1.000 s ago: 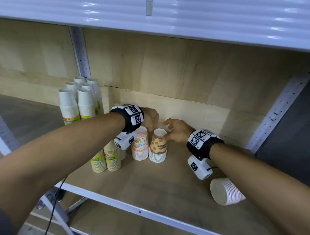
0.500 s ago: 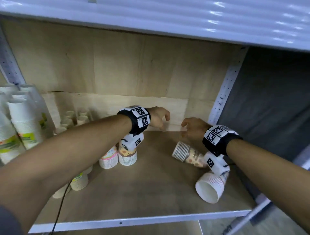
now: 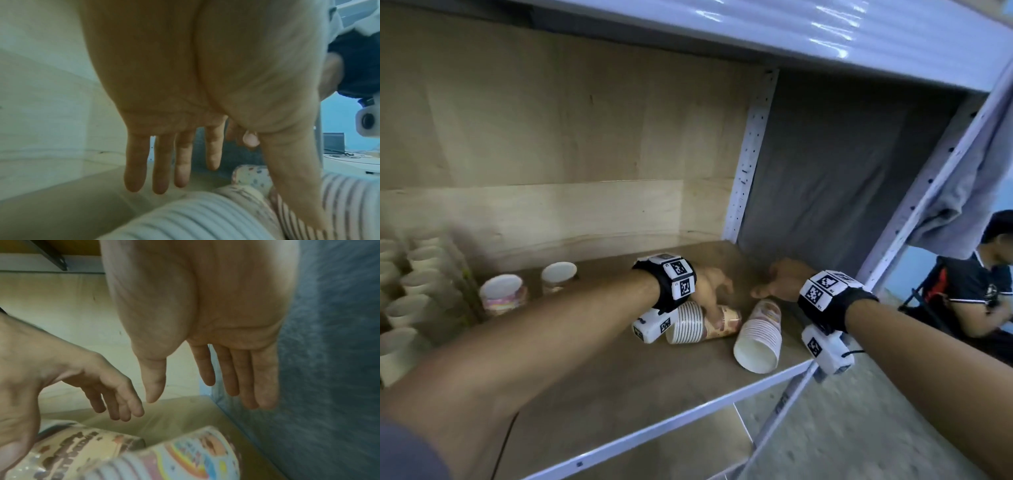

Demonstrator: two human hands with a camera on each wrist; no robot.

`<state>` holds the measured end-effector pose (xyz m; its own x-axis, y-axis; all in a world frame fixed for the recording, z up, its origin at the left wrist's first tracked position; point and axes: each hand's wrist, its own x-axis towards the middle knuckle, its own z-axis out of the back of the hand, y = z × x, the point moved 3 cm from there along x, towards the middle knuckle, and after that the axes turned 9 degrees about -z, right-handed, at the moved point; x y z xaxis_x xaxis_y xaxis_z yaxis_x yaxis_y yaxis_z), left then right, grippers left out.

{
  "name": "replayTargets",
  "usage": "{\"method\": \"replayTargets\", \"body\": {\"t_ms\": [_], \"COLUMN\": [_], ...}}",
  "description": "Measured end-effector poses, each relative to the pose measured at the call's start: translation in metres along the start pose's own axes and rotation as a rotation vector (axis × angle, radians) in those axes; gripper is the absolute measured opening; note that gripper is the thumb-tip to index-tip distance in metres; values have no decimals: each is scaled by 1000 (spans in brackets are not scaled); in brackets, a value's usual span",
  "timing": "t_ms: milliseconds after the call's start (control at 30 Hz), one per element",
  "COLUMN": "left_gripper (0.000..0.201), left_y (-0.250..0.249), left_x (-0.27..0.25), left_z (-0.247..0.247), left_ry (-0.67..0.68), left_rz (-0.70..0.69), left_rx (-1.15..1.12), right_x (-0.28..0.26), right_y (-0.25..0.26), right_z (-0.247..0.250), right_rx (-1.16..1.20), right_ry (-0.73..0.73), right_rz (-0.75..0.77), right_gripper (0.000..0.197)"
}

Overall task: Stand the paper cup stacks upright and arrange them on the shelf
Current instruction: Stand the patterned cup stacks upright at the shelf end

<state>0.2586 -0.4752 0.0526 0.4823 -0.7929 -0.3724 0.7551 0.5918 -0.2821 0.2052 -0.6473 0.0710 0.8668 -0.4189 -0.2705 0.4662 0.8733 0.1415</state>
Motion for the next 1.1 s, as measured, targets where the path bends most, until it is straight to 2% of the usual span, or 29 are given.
{"method": "replayTargets", "body": {"t_ms": [133,267,433,633,767,833,1000,1100], "left_gripper": [84,79,82,83,83,83,88,101], "left_y": [-8,-10,-10,-11,-12,-12,-10,-6], "left_x": [7,10,11,9,8,6,-1,-4], "left_z": [-12,-19,-26,-29,-28,-27,-12,-1], "left_ry": [33,59,54,39,29,13,-71,-156], "left_rz": [-35,-57,-68,-77,-77,-77,-56,-37], "left_rx": [26,42,25,21,19,23,-11,-91], "right_x": [-8,-18,-21,-25,-27,-29,-30,-27], "right_y": [-16,-22,-28,-27,-26,-26,-20,-16], "right_z": [-19,-34,-44,-49,-50,-49,-40,-30], "right_rx": [32,109,171,250,324,336,391,464], "right_ry": [37,68,85,100,100,94,59,-13], "right_rz": [-78,-107,-184,-233,-232,-235,-201,-156], "right_gripper": [83,76,87,82,64,62,72,78]}}
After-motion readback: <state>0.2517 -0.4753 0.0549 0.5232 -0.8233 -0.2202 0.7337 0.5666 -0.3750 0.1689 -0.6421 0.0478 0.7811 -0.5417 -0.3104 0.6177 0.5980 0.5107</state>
